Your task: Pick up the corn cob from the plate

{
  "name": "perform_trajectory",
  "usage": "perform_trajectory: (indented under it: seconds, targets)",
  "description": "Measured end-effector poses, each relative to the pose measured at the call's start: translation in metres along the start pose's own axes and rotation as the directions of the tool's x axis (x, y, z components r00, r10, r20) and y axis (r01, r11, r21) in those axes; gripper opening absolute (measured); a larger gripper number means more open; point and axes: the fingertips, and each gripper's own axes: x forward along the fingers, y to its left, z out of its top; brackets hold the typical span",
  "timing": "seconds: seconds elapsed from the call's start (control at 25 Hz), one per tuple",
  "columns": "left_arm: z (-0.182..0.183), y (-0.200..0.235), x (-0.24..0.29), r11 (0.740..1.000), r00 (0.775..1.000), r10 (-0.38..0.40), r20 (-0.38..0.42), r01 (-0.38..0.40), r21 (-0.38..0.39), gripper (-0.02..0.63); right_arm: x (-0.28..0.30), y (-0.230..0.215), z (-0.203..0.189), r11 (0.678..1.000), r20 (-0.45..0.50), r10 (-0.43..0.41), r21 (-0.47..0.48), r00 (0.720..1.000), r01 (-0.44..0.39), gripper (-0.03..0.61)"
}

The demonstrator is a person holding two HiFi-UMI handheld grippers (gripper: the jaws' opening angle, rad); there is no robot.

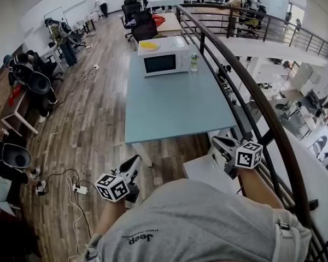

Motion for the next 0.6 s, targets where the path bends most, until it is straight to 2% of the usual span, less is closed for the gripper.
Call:
perform_trajectory:
  seconds: [0.28, 0.44, 0.6]
  targets:
    - [-0.007, 0.0, 0.01, 1.0, 0.999, -0.016, -0.033, 0.016, -0.002, 0.032, 0.002, -0.013, -0.012, 0.999, -0.013, -0.024, 0.031, 1.0, 0.024, 0.015]
    - [-0.003, 0.027, 0.014, 0.999, 0.999, -0.03, -0.036, 0.03, -0.014, 0.032, 0.021, -0.014, -0.018, 0.998, -0.016, -0.042, 0.036, 0.999, 0.043, 0.015]
    - [0.009, 0.06, 0.015, 0.997, 0.996, -0.081, -0.048, 0.08, -0.005, 0.032, 0.051, -0.008, -0.016, 0.995, -0.005, -0.087, 0.047, 0.996, 0.088, 0.015]
